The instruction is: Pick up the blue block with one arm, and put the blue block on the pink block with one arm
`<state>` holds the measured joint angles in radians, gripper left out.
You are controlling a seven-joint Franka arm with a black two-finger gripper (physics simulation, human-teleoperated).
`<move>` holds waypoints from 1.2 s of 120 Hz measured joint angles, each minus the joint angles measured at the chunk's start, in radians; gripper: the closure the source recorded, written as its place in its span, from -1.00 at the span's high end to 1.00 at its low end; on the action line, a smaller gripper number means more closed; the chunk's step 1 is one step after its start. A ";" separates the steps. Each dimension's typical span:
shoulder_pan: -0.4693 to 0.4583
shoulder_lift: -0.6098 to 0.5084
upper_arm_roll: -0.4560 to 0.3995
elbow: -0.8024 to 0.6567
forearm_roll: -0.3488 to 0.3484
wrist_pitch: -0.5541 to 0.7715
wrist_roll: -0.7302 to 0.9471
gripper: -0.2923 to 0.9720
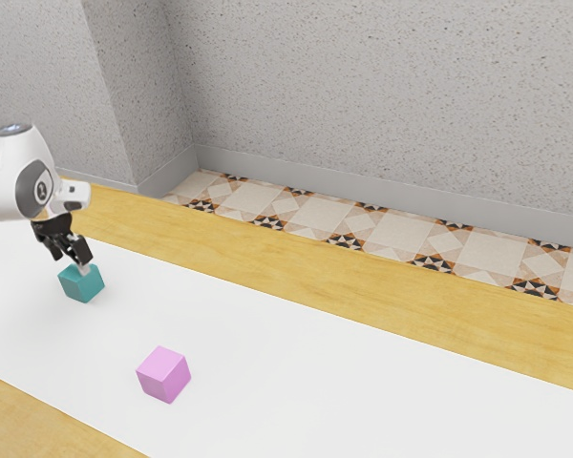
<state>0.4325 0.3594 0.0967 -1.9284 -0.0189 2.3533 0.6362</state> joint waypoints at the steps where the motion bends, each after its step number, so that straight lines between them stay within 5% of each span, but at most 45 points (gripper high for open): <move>1: 0.000 0.000 0.000 0.000 0.000 0.001 0.000 0.54; 144: 0.000 0.022 -0.007 0.007 -0.022 0.023 -0.001 0.54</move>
<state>0.4325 0.3812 0.0898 -1.9209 -0.0414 2.3764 0.6355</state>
